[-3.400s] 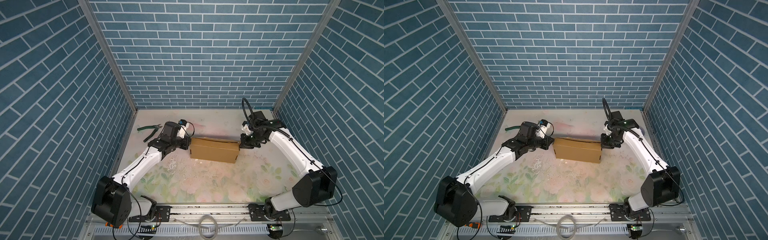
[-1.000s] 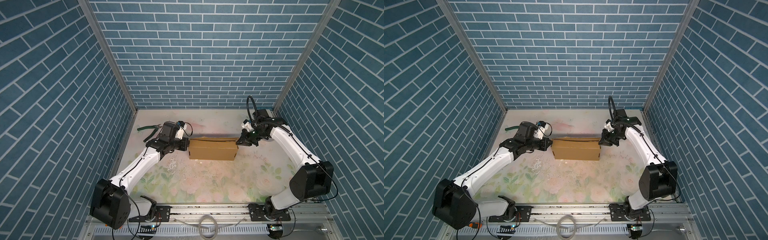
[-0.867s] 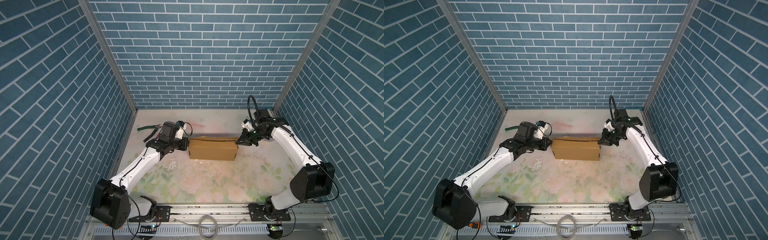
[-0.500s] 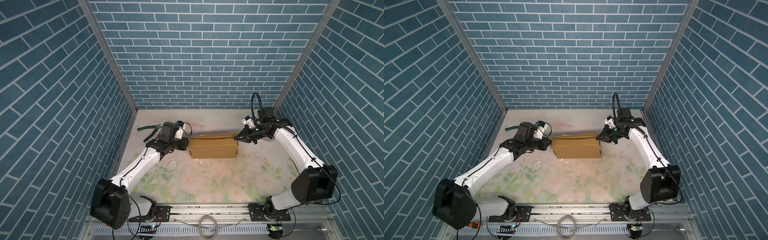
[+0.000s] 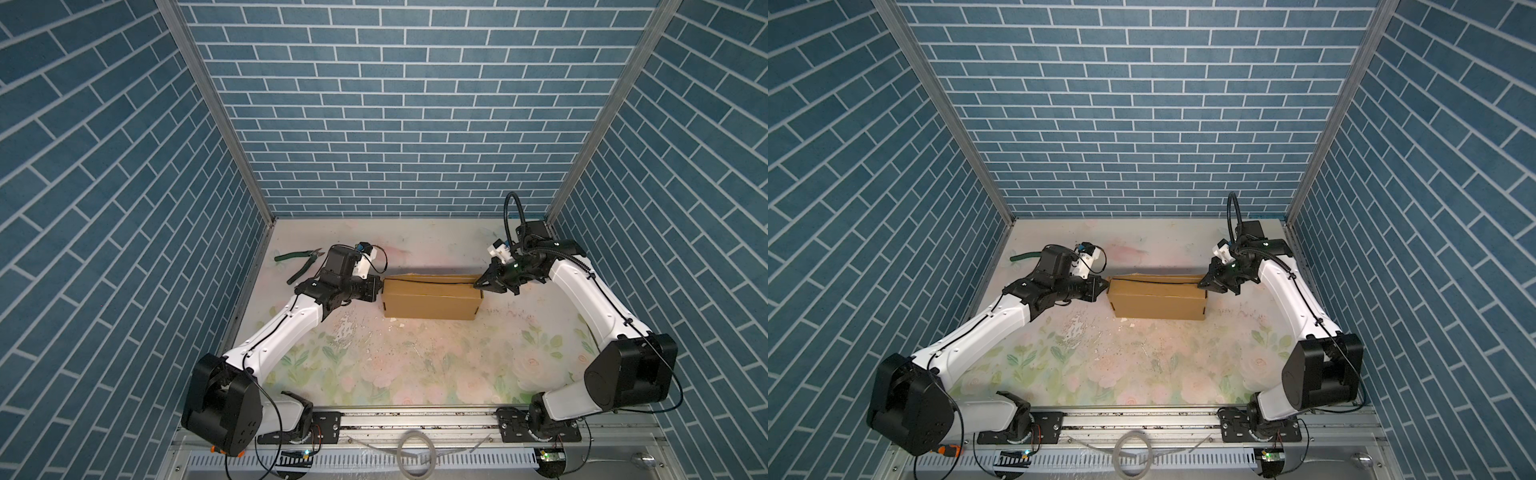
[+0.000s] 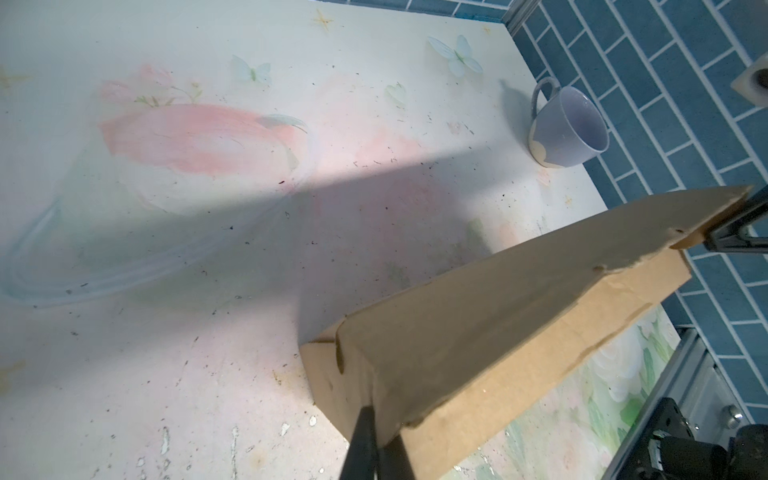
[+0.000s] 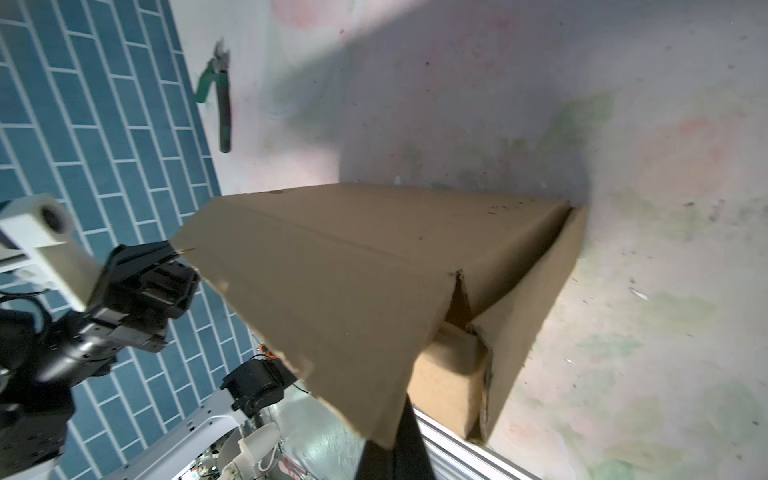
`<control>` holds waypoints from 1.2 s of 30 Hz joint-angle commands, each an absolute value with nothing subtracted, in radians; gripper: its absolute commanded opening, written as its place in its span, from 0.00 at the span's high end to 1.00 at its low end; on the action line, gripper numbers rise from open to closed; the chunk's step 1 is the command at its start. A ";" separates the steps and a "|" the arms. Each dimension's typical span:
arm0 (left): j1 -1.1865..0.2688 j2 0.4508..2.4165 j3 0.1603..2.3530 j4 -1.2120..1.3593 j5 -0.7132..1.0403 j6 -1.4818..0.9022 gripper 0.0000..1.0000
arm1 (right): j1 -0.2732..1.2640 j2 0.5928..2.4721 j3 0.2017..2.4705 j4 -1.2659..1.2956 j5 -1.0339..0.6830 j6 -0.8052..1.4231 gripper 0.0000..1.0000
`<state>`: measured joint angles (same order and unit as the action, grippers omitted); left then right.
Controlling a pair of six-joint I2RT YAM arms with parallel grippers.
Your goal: Fold the paper box
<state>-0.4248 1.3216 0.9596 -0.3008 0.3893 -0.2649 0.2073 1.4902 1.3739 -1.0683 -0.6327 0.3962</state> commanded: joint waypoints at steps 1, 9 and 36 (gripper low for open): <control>-0.424 1.346 0.936 -0.367 0.382 -0.260 0.95 | 0.211 1.477 1.423 -1.173 -0.507 0.306 1.00; -0.426 1.355 0.939 -0.365 0.382 -0.259 0.95 | 0.212 1.471 1.460 -1.204 -0.457 0.288 1.00; -0.427 1.362 0.931 -0.365 0.377 -0.253 0.95 | 0.210 1.486 1.474 -1.257 -0.398 0.243 1.00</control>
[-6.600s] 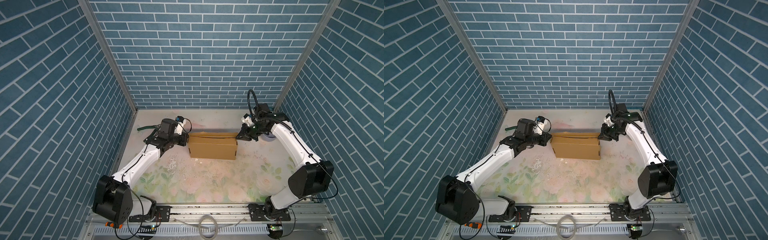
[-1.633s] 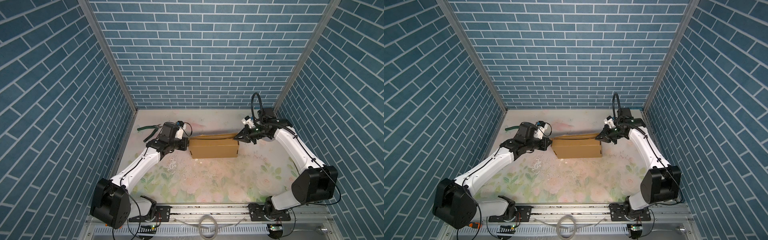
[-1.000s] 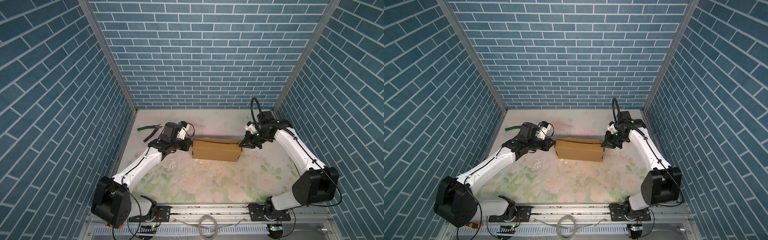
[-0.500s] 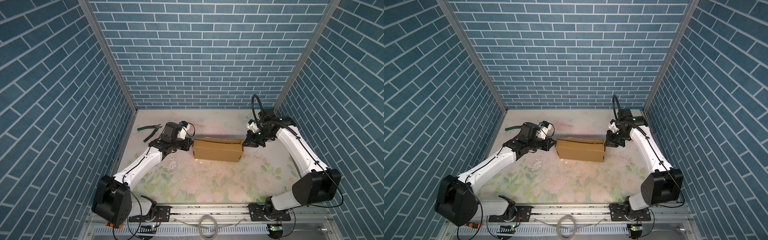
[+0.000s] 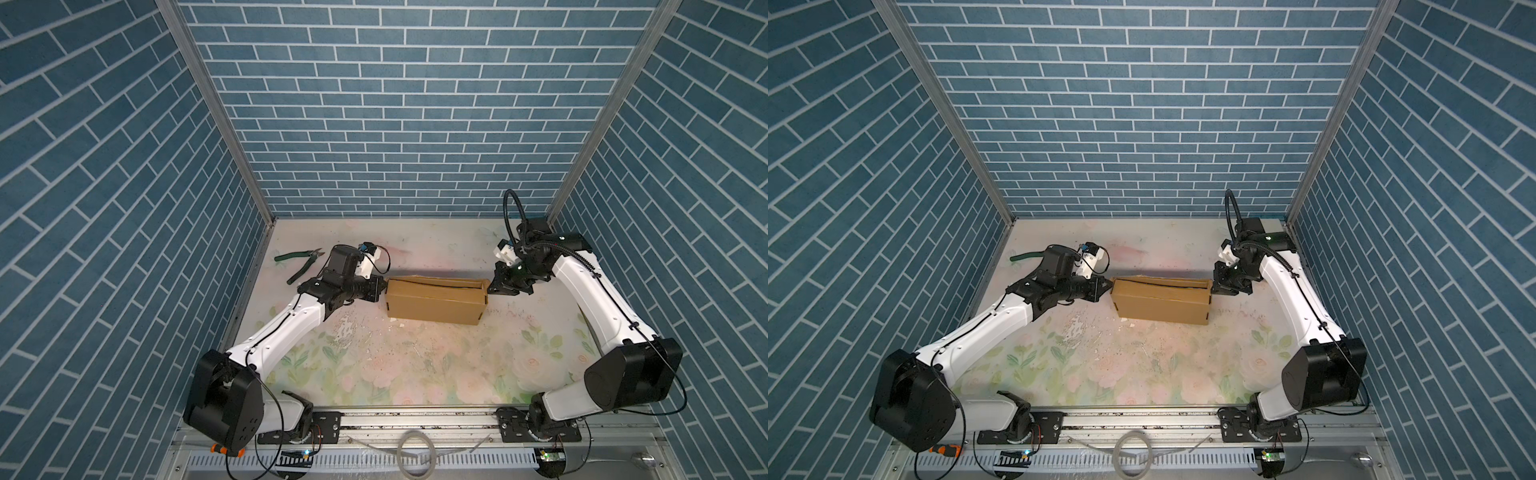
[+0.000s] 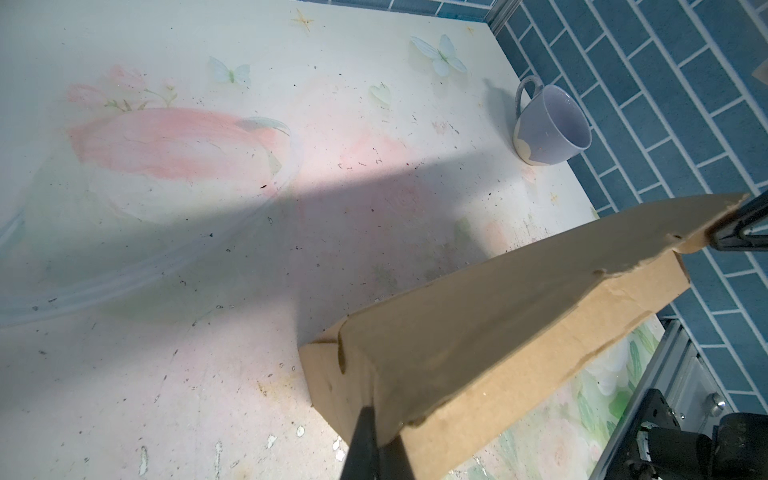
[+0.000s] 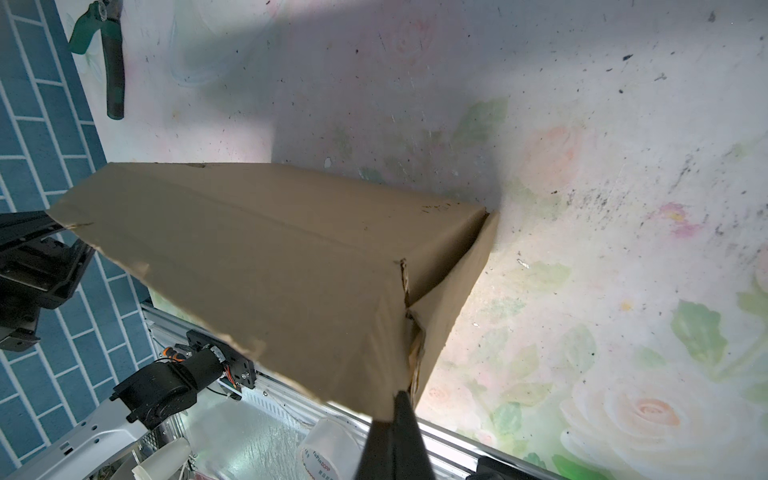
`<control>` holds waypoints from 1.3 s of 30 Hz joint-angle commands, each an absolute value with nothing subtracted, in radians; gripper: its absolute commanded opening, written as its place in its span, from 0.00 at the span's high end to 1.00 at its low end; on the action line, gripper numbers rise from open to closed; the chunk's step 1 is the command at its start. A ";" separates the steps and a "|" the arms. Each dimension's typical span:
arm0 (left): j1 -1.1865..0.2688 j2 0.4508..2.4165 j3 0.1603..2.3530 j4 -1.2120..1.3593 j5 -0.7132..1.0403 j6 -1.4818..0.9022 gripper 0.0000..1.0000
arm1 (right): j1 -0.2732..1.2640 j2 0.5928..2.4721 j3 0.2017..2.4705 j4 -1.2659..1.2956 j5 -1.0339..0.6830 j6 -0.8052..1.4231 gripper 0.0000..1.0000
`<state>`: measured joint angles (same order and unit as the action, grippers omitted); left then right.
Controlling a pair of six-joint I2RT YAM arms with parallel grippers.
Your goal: Fold the paper box
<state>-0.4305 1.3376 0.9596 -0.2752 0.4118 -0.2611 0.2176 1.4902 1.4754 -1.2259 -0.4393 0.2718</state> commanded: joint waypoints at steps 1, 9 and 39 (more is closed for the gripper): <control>-0.427 1.361 0.931 -0.365 0.377 -0.254 0.95 | 0.211 1.485 1.475 -1.259 -0.392 0.241 1.00; -0.429 1.368 0.934 -0.359 0.381 -0.255 0.95 | 0.210 1.488 1.483 -1.274 -0.356 0.231 1.00; -0.439 1.375 0.928 -0.343 0.376 -0.262 0.95 | 0.229 1.432 1.350 -1.139 -0.424 0.380 1.00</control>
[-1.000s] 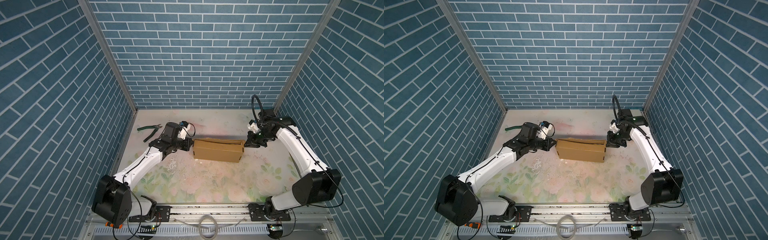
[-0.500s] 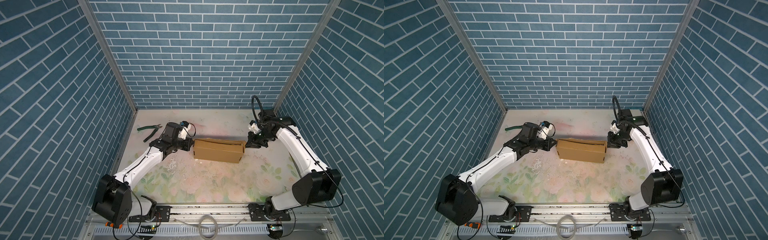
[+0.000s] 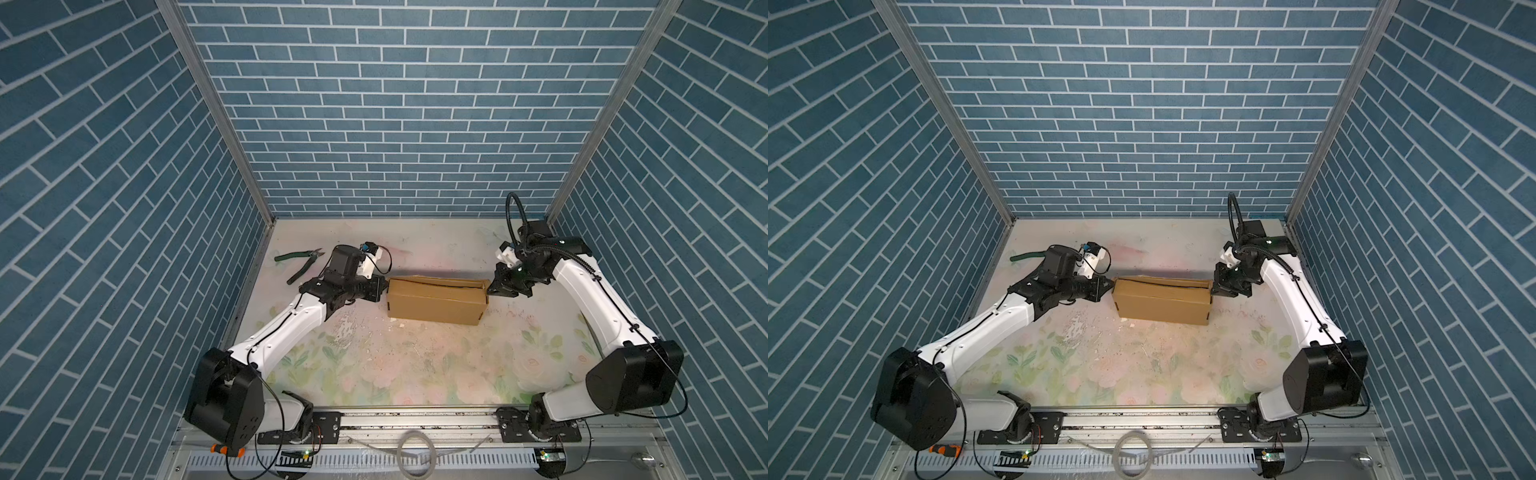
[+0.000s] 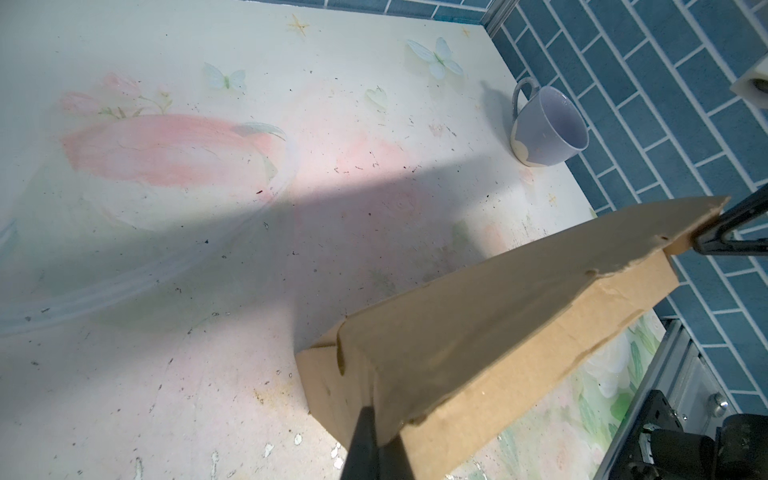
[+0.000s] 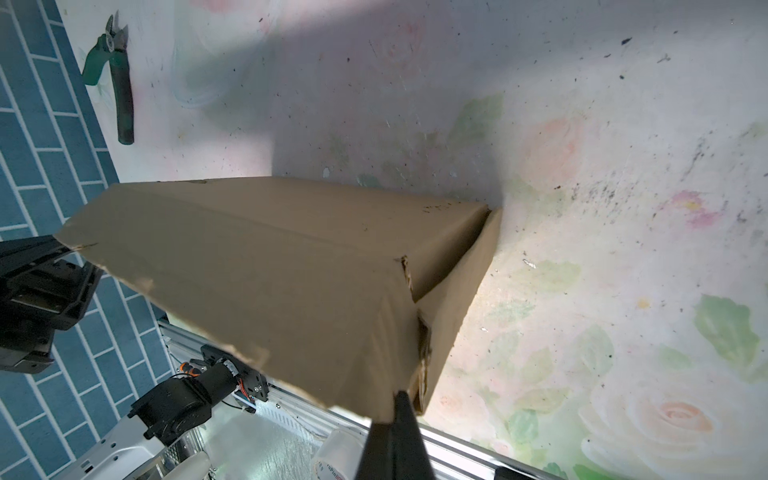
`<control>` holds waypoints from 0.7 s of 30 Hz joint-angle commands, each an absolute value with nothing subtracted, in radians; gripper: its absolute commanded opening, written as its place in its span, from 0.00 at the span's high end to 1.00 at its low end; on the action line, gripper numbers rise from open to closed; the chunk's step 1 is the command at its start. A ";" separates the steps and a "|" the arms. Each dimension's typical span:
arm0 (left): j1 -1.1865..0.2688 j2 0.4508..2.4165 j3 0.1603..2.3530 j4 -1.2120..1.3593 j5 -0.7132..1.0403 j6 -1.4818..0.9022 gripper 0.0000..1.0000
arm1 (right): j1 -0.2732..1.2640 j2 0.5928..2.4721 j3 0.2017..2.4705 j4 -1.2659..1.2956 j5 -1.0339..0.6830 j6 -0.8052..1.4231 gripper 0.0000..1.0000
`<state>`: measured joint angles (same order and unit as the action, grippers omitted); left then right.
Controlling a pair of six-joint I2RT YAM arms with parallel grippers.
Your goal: Fold the paper box
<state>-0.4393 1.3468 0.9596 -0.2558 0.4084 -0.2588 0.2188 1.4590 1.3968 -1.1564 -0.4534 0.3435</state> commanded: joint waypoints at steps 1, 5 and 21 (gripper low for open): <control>-0.439 1.376 0.927 -0.344 0.376 -0.263 0.95 | 0.230 1.425 1.338 -1.132 -0.421 0.387 1.00; -0.440 1.375 0.924 -0.341 0.375 -0.262 0.95 | 0.230 1.407 1.312 -1.125 -0.388 0.384 1.00; -0.462 1.374 0.905 -0.339 0.310 -0.212 1.00 | 0.222 1.371 1.300 -1.042 -0.485 0.397 0.95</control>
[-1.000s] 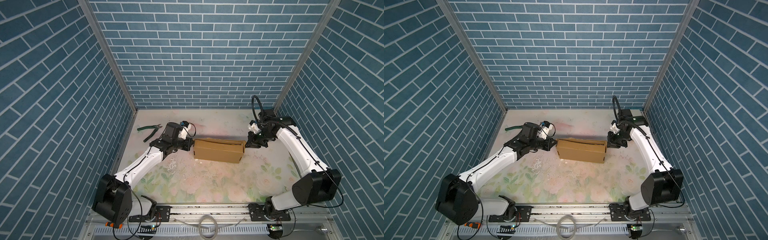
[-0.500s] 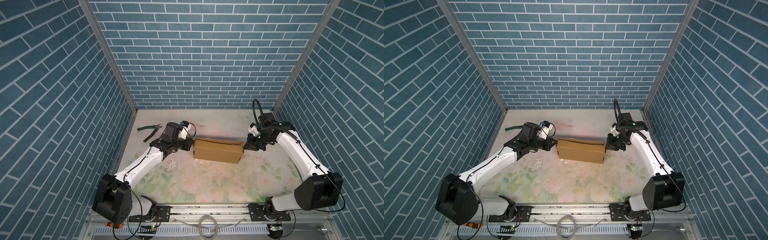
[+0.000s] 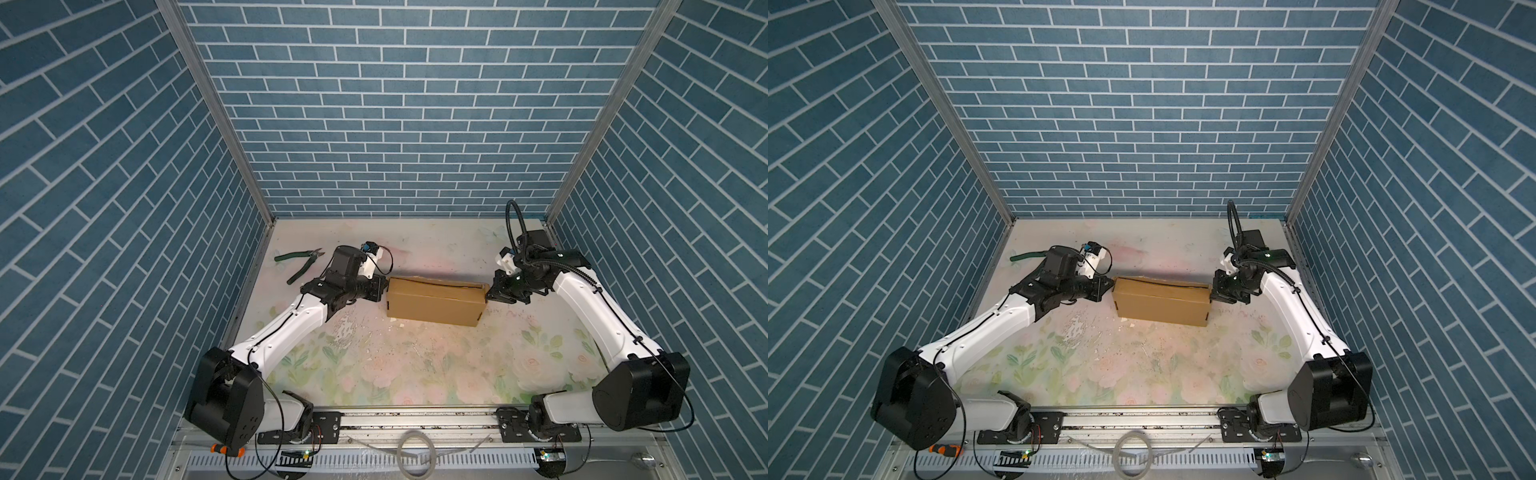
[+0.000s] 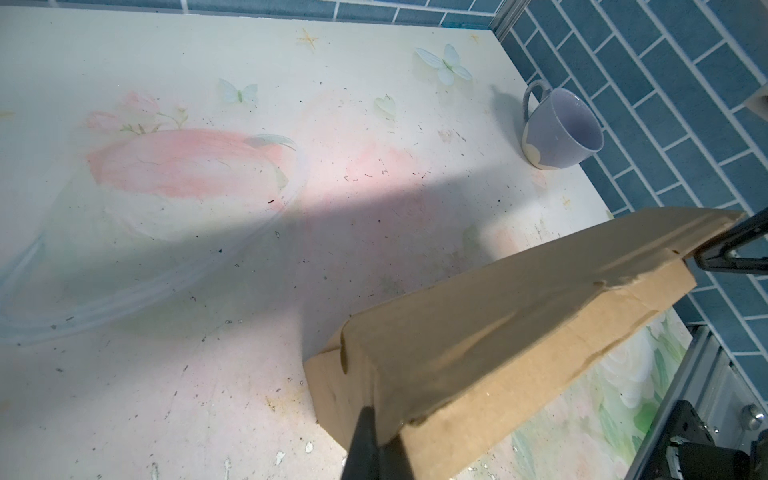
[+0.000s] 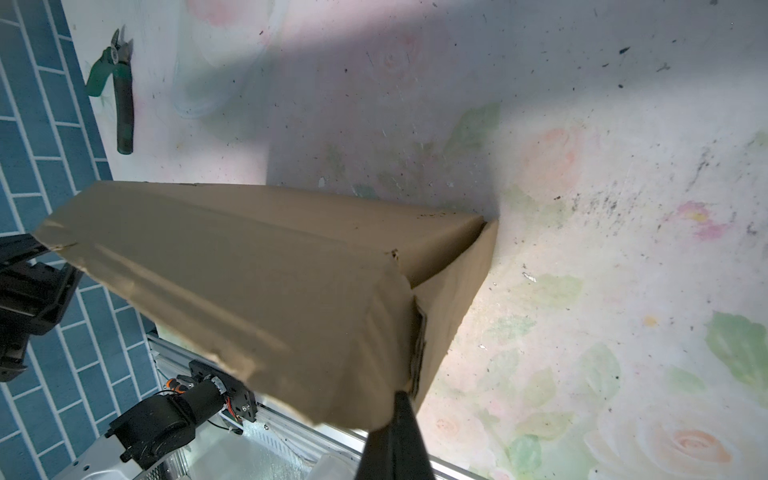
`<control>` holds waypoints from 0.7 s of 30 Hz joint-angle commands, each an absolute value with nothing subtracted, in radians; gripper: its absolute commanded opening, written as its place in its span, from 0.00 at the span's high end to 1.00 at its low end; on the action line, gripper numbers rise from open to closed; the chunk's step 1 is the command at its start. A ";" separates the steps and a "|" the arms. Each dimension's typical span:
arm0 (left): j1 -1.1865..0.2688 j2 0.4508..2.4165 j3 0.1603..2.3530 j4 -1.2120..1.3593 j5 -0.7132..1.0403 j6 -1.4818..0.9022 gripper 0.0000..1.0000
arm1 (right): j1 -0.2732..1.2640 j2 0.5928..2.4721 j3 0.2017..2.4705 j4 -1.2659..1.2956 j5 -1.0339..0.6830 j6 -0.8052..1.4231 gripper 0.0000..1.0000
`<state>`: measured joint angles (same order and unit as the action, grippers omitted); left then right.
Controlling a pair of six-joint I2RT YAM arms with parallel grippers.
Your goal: Fold the paper box
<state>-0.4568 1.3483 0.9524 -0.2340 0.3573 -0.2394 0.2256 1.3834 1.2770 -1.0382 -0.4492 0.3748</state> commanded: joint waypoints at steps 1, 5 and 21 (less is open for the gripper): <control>-0.462 1.374 0.904 -0.338 0.311 -0.207 1.00 | 0.219 1.373 1.306 -1.046 -0.491 0.396 0.94; -0.462 1.373 0.898 -0.338 0.310 -0.201 1.00 | 0.211 1.370 1.335 -1.067 -0.495 0.385 0.85; -0.463 1.380 0.899 -0.330 0.315 -0.203 1.00 | 0.207 1.376 1.467 -1.096 -0.325 0.383 0.49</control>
